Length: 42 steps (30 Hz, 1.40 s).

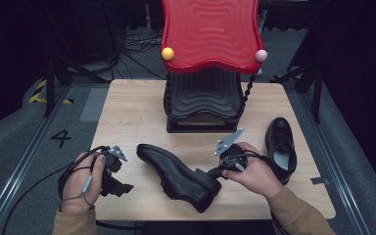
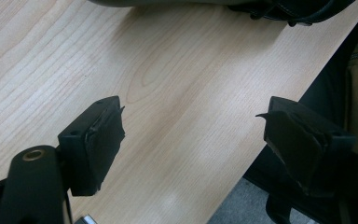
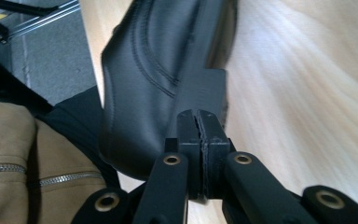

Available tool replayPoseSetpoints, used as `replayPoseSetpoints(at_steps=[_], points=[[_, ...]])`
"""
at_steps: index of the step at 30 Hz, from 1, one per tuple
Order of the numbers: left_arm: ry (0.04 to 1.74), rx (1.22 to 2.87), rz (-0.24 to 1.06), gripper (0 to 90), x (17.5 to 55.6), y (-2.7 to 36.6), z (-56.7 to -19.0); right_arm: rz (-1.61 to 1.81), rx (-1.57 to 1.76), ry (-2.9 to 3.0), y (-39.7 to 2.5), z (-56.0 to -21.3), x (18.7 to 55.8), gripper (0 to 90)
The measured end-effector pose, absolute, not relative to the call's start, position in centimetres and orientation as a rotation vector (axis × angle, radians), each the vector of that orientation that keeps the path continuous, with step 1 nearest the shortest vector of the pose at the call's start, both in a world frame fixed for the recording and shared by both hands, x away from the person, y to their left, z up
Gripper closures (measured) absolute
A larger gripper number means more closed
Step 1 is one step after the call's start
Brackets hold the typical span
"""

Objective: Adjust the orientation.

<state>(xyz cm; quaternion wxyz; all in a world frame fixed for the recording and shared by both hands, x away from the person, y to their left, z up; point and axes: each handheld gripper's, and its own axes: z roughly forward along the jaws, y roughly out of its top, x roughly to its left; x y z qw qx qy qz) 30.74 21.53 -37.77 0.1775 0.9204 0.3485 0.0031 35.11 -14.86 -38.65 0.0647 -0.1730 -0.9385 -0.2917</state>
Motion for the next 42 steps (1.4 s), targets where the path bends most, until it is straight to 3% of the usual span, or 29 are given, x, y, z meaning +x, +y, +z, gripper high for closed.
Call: replayPoseSetpoints(at_steps=[15,42], points=[[0.982,2.607,0.013,20.5,30.6,21.2,-37.7,-0.791,-0.445,-2.906,-13.2,-39.3,34.5,90.0],[0.969,2.583,0.007,20.4,30.6,21.6,-37.6,-0.817,-0.605,-3.003,-15.2,-39.5,37.1,90.0]])
